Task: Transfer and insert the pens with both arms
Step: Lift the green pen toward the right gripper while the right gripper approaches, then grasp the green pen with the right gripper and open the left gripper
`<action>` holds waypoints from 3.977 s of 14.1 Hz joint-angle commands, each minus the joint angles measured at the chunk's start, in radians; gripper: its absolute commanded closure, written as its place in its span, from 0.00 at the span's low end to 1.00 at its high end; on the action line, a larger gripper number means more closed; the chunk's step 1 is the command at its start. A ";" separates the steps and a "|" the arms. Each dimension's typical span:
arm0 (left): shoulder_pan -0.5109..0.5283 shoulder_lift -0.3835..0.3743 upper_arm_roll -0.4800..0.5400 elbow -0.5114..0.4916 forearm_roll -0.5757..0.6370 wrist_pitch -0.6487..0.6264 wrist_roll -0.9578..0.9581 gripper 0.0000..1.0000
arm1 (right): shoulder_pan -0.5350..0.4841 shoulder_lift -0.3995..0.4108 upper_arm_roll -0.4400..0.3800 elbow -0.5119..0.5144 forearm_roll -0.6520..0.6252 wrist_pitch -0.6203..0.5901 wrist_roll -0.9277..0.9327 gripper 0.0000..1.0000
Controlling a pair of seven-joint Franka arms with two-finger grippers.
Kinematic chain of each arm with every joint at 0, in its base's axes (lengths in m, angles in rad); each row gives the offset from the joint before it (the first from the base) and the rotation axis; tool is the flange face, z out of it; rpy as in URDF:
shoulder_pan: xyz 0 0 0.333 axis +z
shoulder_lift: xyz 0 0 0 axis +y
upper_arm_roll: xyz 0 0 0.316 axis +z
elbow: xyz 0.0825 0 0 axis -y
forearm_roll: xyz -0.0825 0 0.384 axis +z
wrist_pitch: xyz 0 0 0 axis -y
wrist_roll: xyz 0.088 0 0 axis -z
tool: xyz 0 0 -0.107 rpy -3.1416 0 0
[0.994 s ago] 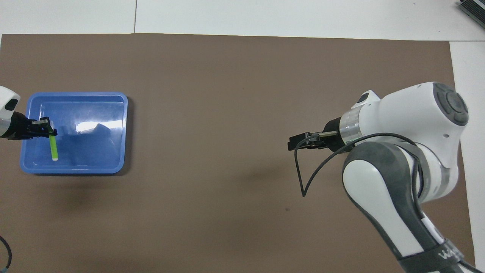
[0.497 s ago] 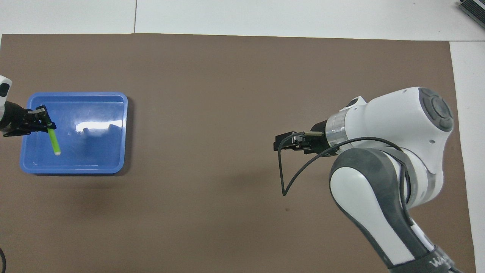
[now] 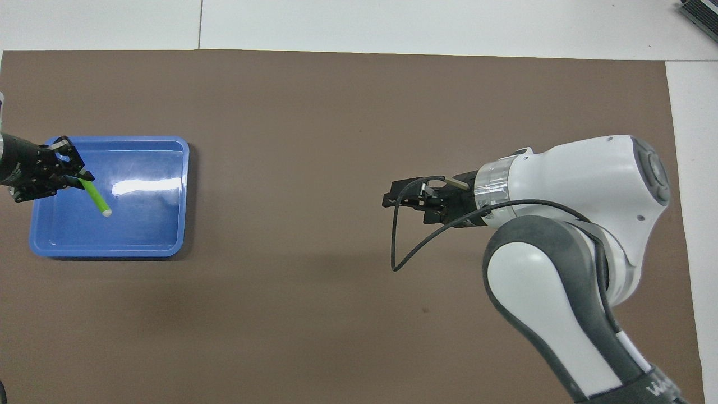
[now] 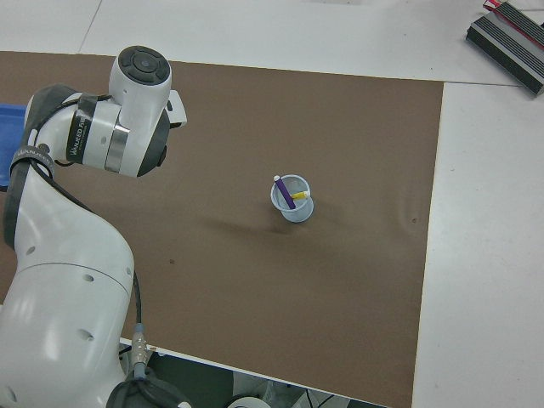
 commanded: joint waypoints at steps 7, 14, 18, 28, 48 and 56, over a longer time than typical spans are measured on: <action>-0.103 -0.135 -0.015 -0.012 -0.118 -0.051 -0.487 1.00 | 0.195 0.029 0.005 -0.015 0.136 0.321 0.291 0.00; -0.198 -0.211 -0.015 -0.046 -0.156 -0.057 -0.813 1.00 | 0.350 0.059 0.005 -0.003 0.277 0.576 0.413 0.00; -0.221 -0.248 -0.015 -0.090 -0.203 -0.050 -0.893 1.00 | 0.379 0.066 0.005 0.006 0.277 0.616 0.448 0.00; -0.270 -0.330 -0.014 -0.184 -0.217 -0.037 -0.999 1.00 | 0.473 0.139 0.005 0.078 0.276 0.831 0.537 0.09; -0.276 -0.371 -0.015 -0.213 -0.217 -0.047 -0.999 1.00 | 0.528 0.259 0.003 0.218 0.260 0.836 0.531 0.50; -0.276 -0.373 -0.015 -0.213 -0.217 -0.050 -0.999 1.00 | 0.525 0.260 0.003 0.218 0.260 0.837 0.529 1.00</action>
